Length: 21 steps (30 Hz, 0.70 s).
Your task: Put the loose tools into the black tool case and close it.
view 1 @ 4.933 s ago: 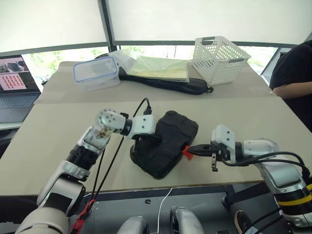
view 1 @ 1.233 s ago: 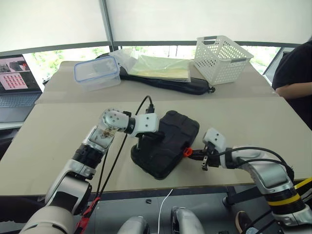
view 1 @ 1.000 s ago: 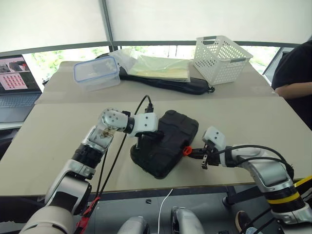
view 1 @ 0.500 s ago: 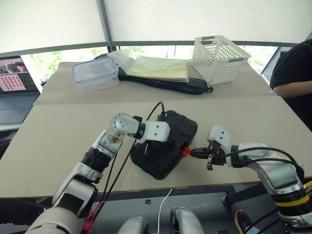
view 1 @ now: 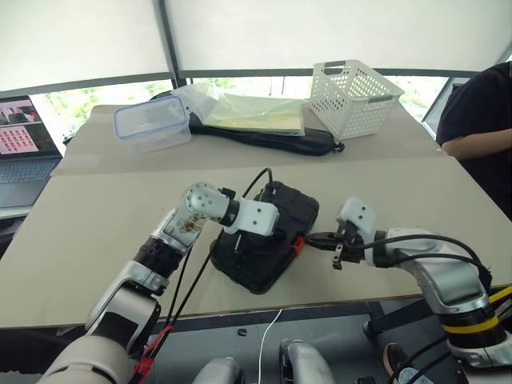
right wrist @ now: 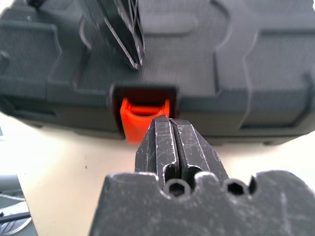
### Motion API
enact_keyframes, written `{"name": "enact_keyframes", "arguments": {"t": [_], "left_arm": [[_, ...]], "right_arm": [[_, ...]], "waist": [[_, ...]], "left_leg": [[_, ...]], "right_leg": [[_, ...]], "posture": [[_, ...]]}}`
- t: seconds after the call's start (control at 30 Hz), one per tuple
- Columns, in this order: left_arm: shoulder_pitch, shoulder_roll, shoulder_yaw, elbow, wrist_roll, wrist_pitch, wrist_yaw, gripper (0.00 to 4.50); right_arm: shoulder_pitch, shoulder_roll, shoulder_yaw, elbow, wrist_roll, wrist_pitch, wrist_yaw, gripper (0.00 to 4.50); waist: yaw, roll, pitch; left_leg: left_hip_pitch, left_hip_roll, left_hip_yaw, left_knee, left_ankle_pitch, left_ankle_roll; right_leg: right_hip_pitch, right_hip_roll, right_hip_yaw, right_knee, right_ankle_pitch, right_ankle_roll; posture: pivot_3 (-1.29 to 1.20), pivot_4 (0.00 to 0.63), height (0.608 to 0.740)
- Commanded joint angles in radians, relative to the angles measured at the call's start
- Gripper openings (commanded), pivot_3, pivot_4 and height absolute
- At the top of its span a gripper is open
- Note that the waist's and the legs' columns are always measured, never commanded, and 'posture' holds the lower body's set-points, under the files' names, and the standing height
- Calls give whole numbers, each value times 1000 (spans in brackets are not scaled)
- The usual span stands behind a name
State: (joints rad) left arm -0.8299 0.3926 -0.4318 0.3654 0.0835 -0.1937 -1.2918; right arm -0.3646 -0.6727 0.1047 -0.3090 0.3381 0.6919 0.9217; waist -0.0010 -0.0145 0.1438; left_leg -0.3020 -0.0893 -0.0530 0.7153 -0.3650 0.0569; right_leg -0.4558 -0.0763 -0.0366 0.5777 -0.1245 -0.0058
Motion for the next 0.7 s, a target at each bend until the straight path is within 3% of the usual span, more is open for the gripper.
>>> {"name": "enact_keyframes", "arguments": {"t": [0.03,0.1,0.13,0.33,0.4,0.53,0.7], "left_arm": [[55,16,-28,44,28,79,-1,37],[67,51,37,8,-23,157,2,37],[80,82,89,-23,-71,217,-5,545],[241,347,357,-276,-345,539,-85,2438],[314,445,446,-348,-423,627,-116,3281],[468,605,630,-438,-523,779,-120,4466],[575,629,736,-491,-575,786,-74,4466]], "right_arm": [[17,-59,-47,-73,31,-28,43,0],[48,-102,-110,-88,72,-25,82,0],[68,-129,-155,-93,112,-23,117,580],[161,-263,-346,-73,267,-33,300,2528],[183,-306,-395,-60,314,-20,365,3293],[207,-363,-446,-11,350,-29,435,4440],[194,-356,-442,32,348,-53,434,4440]], "waist": [[9,1,-1],[15,1,-1],[13,1,-1],[-20,2,1],[-18,2,6],[-9,0,18],[12,0,19]], "left_leg": [[0,0,0,0,0,0],[-1,0,-1,0,0,0],[-2,0,-1,0,0,1],[-2,1,1,-3,-1,0],[-3,1,0,-4,-1,-1],[-4,1,0,-3,-1,0],[-5,0,-1,-3,-1,0]], "right_leg": [[0,0,0,0,0,0],[0,0,-1,0,1,-1],[-1,0,-1,0,3,-5],[-6,3,-1,0,1,-7],[-7,3,-1,0,1,-7],[-6,2,-2,0,1,-7],[-6,1,-4,0,1,-7]], "posture": [[0,150,740],[0,150,740],[0,150,740],[0,150,740],[0,150,740],[0,150,740],[0,150,740]]}}
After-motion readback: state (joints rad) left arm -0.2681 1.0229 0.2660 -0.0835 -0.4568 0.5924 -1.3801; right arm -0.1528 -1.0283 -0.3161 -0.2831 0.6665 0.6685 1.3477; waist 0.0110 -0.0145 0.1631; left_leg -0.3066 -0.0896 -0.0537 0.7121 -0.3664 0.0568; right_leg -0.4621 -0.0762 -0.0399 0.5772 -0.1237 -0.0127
